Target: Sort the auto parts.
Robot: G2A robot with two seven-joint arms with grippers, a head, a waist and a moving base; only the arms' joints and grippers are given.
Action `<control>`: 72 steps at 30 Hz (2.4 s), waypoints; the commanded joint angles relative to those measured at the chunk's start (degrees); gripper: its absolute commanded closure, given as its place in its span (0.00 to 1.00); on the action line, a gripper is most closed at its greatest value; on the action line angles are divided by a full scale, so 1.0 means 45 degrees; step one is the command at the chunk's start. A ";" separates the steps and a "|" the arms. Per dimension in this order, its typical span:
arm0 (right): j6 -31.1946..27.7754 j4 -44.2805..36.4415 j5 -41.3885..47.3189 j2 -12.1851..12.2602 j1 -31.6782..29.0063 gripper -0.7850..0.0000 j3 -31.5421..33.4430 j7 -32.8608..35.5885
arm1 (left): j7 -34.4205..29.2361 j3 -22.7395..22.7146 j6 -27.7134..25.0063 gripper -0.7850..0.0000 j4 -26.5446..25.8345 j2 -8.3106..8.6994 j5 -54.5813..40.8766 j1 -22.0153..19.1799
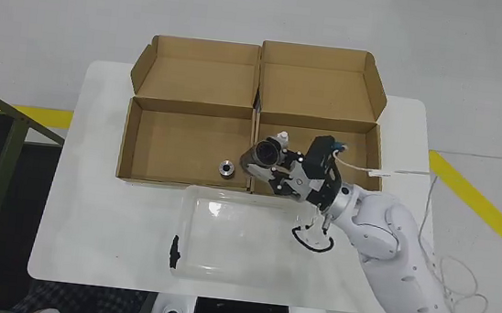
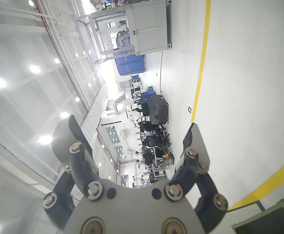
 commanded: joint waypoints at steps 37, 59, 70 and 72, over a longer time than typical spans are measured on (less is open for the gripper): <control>0.4870 0.4638 -0.4176 -0.1861 0.4125 1.00 -0.4601 0.0821 | 0.0000 0.0000 0.0000 0.00 0.0000 0.0000 0.0000 0.0000; 0.5021 0.4976 -0.4890 -0.2377 0.4340 0.63 -0.4842 0.1444 | 0.0000 0.0000 0.0000 0.00 0.0000 0.0000 0.0000 0.0000; 0.4831 0.4864 -0.5274 -0.2475 0.4166 0.55 -0.4679 0.1740 | 0.0000 0.0000 0.0000 0.00 0.0000 0.0000 0.0000 0.0000; 0.4818 0.4848 -0.5346 -0.2490 0.4135 0.53 -0.4637 0.1790 | 0.0000 0.0000 0.0000 0.00 0.0000 0.0000 0.0000 0.0000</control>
